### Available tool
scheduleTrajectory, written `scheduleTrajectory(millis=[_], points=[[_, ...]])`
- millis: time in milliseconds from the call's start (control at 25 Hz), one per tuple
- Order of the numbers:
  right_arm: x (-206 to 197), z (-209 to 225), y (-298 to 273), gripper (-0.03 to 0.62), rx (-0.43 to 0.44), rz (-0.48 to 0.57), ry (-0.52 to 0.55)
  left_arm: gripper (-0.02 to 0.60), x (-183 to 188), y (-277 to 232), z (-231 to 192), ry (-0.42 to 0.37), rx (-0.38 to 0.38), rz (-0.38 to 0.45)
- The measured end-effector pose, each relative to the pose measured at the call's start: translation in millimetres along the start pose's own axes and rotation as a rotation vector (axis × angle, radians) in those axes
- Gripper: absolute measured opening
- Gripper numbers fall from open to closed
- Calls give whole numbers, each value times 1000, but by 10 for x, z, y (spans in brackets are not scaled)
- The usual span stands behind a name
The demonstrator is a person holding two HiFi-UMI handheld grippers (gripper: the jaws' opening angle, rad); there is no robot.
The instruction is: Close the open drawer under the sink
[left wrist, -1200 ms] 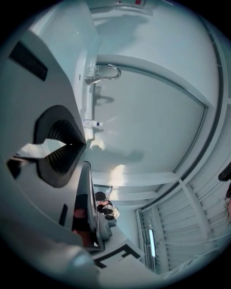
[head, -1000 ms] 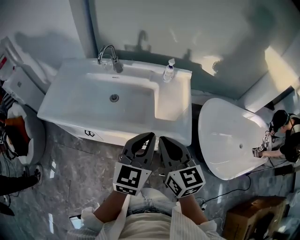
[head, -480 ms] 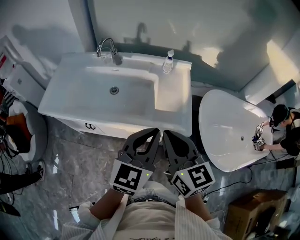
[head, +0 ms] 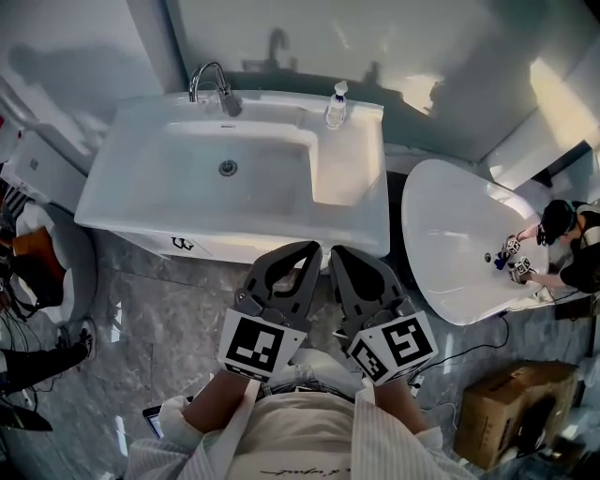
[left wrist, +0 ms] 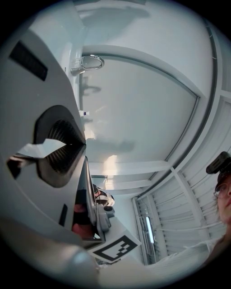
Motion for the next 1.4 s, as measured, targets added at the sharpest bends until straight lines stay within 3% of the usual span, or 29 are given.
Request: scheduleTrajectory(millis=[1400], points=[[-128, -59, -75, 9, 23, -49, -2, 15, -64, 62, -58, 28, 8, -13]])
Point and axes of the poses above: the fingertips, and each gripper's own axes: y backward along the fingers, z to its right, x out of its top, the point moved 1 cm from there along y, backward along the fingers, and after that the axes turned 2 degrees about -y, right-handed, at the moved point
